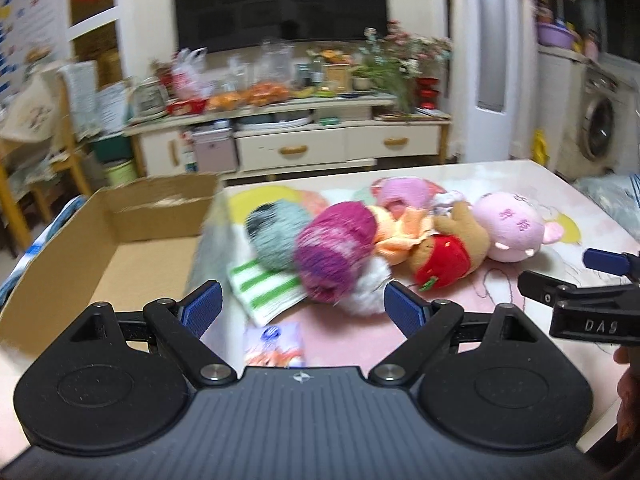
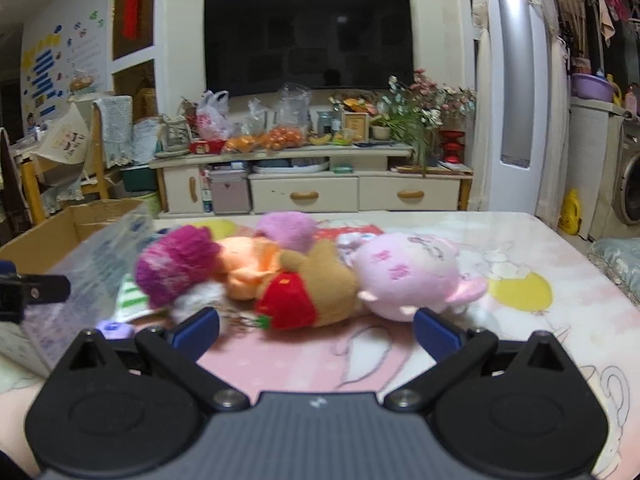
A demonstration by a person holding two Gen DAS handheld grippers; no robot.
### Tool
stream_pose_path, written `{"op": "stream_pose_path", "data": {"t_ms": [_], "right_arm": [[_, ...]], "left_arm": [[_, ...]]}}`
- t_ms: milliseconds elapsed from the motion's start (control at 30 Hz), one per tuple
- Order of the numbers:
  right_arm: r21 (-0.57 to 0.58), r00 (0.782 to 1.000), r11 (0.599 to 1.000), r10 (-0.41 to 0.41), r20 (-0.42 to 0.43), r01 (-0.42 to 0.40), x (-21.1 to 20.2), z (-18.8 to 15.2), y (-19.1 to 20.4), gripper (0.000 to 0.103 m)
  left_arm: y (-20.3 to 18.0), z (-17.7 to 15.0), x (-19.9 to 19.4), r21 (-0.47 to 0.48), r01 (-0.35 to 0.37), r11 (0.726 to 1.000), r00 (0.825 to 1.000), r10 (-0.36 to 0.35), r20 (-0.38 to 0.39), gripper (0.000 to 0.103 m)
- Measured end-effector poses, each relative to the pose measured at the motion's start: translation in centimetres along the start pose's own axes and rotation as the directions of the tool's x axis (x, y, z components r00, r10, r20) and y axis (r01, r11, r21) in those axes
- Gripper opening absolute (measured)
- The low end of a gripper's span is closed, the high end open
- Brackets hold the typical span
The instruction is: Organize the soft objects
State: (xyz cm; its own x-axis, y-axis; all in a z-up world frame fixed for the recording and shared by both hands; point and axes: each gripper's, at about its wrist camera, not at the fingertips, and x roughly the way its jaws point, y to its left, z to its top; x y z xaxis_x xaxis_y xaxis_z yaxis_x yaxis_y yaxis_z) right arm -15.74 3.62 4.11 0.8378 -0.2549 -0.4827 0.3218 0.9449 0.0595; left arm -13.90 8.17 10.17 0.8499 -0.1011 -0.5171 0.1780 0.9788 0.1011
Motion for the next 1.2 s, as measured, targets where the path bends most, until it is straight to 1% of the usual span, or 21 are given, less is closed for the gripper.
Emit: {"op": "stream_pose_path", "data": {"t_ms": [67,133,200,300,367,467,533,600,667,733,800,900,933,967,1033,1100,1200], "right_arm": [[0.044,1.000,0.999,0.022,-0.015,-0.021,0.9,0.2,-1.2,0.103],[0.083,0.999,0.996,0.015,-0.028,-0.013,1.9,0.5,-2.6,0.103],[0.107,1.000,0.994,0.004,-0.030,-0.001,2.7,0.8,-3.8,0.103],[0.148,0.999,0.989,-0.020,-0.034,0.025,4.1,1.5,-5.4,0.103],[0.185,0.999,0.983,-0.015,-0.038,0.022,5.0,1.9,-6.4,0.103],[0.256,0.999,0.967,-0.001,-0.047,0.013,6.5,2.6,-8.2,0.103],[0.334,0.998,0.943,0.034,-0.050,-0.016,7.4,2.9,-9.6,0.103],[0.417,0.997,0.908,0.070,-0.038,-0.047,8.3,3.2,-11.1,0.103],[0.476,0.997,0.877,0.079,-0.027,-0.056,9.0,3.5,-12.5,0.103],[0.541,0.995,0.839,0.093,-0.029,-0.063,10.1,3.8,-13.9,0.103],[0.592,0.991,0.802,0.128,-0.041,-0.079,11.2,3.7,-14.9,0.103],[0.648,0.982,0.757,0.174,-0.071,-0.087,13.0,3.4,-15.6,0.103],[0.658,0.979,0.748,0.189,-0.076,-0.093,13.4,3.3,-15.6,0.103],[0.662,0.977,0.744,0.195,-0.082,-0.093,13.7,3.4,-15.4,0.103],[0.646,0.975,0.756,0.206,-0.088,-0.101,14.1,3.7,-15.0,0.103],[0.615,0.971,0.781,0.215,-0.100,-0.109,14.4,4.0,-14.1,0.103],[0.545,0.968,0.828,0.227,-0.109,-0.133,14.6,4.3,-12.6,0.103]], "left_arm": [[-0.6,0.4,1.0,0.044,0.011,0.999,1.000,-0.010,-0.002,0.103],[-0.9,0.6,2.1,0.089,0.019,0.996,1.000,-0.018,-0.013,0.103],[-1.0,0.8,3.0,0.113,0.015,0.994,1.000,-0.013,-0.016,0.103],[-0.8,1.1,4.3,0.121,0.021,0.992,1.000,-0.019,-0.021,0.103],[-0.7,1.2,4.9,0.123,0.031,0.992,0.999,-0.028,-0.026,0.103],[-0.7,1.4,5.9,0.117,0.025,0.993,0.999,-0.019,-0.051,0.103],[-1.0,1.9,6.6,0.121,0.030,0.992,0.998,-0.023,-0.066,0.103],[-1.2,2.0,7.0,0.131,0.029,0.991,0.997,-0.020,-0.072,0.103],[-1.3,2.2,7.6,0.134,0.029,0.990,0.996,-0.017,-0.091,0.103],[-1.1,2.4,8.1,0.133,0.028,0.991,0.993,-0.013,-0.113,0.103],[-0.9,2.4,8.4,0.131,0.026,0.991,0.991,-0.008,-0.132,0.098],[-0.6,2.7,8.8,0.104,0.030,0.994,0.989,-0.015,-0.147,0.097],[-0.5,2.9,9.0,0.101,0.032,0.994,0.989,-0.017,-0.149,0.097],[-0.6,3.0,9.1,0.103,0.033,0.994,0.989,-0.018,-0.148,0.096],[-0.9,3.1,9.4,0.113,0.032,0.993,0.990,-0.015,-0.143,0.094],[-0.9,3.1,9.7,0.110,0.030,0.993,0.990,-0.014,-0.140,0.092],[-0.8,3.1,9.7,0.104,0.030,0.994,0.990,-0.016,-0.139,0.089]]}}
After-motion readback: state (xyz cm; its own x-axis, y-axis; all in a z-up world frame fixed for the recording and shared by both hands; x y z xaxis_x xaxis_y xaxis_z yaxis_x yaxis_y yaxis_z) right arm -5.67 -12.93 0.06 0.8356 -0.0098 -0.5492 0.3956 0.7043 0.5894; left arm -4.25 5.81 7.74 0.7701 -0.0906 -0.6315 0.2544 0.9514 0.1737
